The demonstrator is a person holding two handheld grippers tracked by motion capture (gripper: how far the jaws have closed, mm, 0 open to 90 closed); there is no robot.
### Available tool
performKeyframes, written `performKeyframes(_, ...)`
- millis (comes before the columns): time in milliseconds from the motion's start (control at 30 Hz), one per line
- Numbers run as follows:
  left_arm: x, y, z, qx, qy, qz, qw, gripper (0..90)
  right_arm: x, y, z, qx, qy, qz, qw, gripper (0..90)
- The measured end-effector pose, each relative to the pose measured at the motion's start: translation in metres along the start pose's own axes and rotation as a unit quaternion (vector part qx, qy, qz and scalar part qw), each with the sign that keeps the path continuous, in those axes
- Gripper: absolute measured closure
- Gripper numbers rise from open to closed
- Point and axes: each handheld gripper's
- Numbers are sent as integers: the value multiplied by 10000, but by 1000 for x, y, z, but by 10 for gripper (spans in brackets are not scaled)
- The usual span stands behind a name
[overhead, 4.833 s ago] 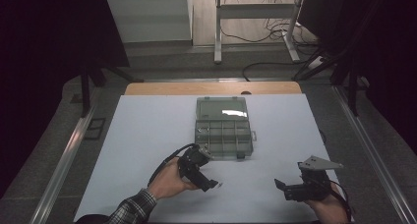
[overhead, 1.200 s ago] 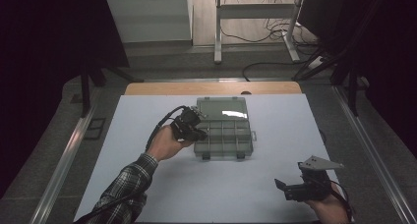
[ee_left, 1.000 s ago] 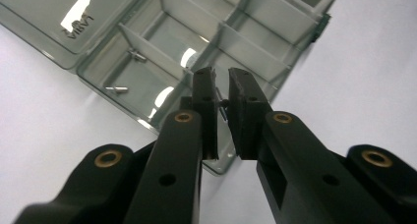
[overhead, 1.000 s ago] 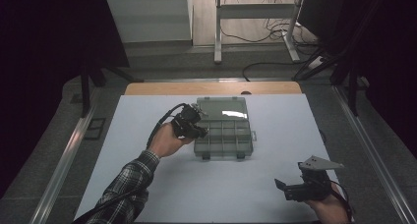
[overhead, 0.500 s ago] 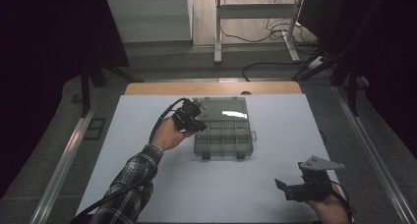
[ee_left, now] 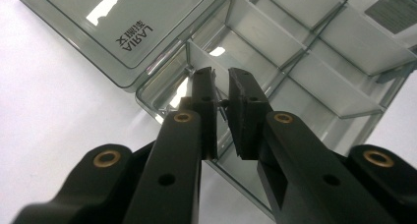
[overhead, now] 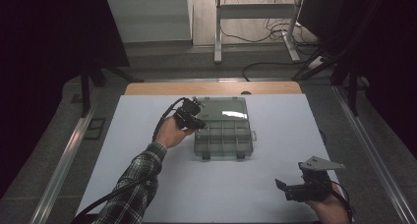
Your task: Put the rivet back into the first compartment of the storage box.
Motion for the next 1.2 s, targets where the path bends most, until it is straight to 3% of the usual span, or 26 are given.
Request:
performKeyframes(700,-7,16,-1,-69,-137,24,9999,811,0,0,0,-6,9,11,10000,0)
performKeyframes(1200,-3,13,-1,-15,-100,40,9999,699,0,0,0,-1,7,12,10000,0)
Point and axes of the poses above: each handheld gripper's, and its own axes: y roughly forward along the jaws, z roughly out of its top, x roughly to its right, and after that the axes turned 2 degrees about y, right-handed
